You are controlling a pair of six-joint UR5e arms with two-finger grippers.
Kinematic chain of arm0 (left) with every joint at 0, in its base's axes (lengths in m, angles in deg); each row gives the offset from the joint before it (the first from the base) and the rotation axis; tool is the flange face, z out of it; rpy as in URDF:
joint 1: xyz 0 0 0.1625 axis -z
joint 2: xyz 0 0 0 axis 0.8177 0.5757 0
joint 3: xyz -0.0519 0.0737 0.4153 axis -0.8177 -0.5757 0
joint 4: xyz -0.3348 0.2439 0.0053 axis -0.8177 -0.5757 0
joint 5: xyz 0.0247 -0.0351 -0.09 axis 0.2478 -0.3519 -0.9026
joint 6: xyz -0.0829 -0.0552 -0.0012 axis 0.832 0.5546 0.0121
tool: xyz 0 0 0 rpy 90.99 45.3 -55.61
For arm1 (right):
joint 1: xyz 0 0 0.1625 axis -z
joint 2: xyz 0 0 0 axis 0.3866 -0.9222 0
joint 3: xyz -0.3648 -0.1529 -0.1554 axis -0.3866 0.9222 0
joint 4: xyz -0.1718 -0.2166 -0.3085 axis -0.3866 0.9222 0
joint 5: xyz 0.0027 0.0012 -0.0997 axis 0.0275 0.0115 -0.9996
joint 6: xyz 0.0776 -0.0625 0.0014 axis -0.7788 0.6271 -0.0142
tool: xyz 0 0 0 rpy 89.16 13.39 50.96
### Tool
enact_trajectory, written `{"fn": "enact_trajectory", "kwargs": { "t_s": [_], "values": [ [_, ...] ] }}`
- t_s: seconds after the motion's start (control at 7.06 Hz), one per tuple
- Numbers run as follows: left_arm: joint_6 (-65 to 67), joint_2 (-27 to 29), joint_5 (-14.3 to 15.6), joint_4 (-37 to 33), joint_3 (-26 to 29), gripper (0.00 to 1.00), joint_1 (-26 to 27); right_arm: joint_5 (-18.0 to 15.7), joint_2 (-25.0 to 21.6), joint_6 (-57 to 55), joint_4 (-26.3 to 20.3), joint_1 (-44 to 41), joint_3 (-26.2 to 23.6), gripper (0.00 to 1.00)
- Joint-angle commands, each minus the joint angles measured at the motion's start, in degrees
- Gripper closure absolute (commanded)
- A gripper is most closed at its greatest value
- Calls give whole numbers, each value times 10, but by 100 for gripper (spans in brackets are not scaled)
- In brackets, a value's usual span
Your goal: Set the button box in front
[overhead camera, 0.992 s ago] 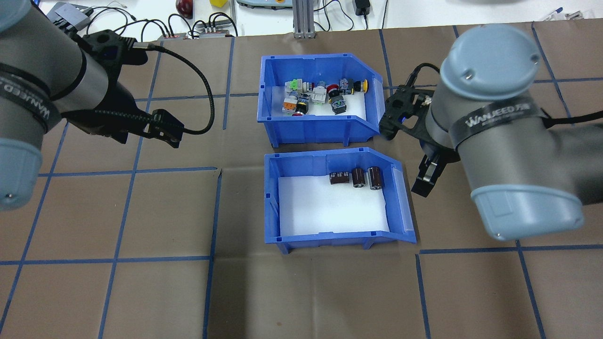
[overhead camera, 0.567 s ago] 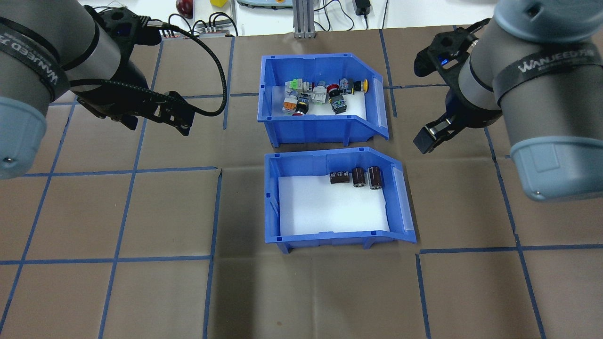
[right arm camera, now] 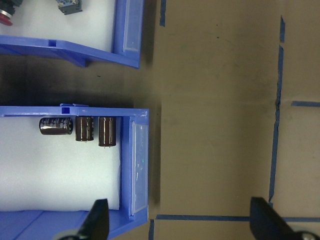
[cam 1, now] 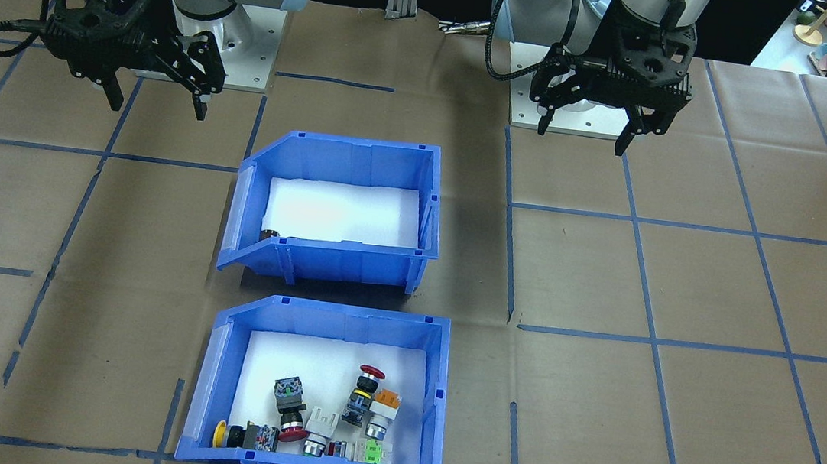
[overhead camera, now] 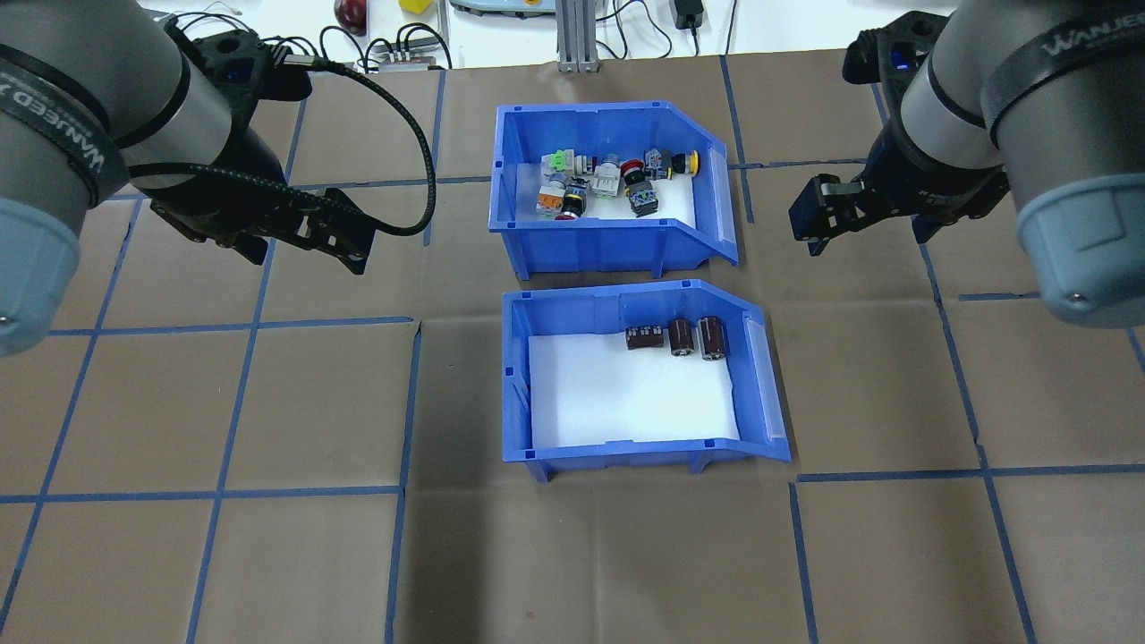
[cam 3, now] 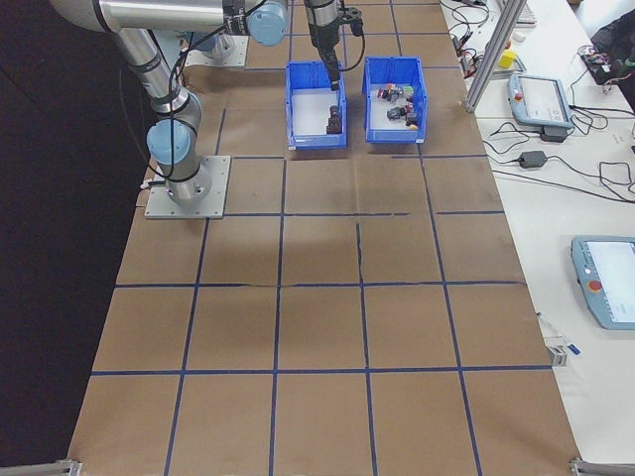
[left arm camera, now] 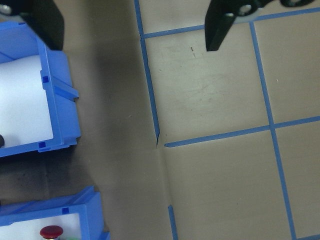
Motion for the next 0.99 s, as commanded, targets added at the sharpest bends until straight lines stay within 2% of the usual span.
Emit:
{"fn": "enact_trajectory", "kwargs": {
  "t_s": [0.0,0.28,0.85],
  "values": [
    [11,6,-1,-46,20,1,-5,0,3,-11,-21,4,-1,0],
    [83,10,-1,-60,22,1,-5,0,2,-12,-26,3,0,0],
    [82,8,1,-56,14,1,-5,-1,2,-12,-33,3,1,0]
  ]
}}
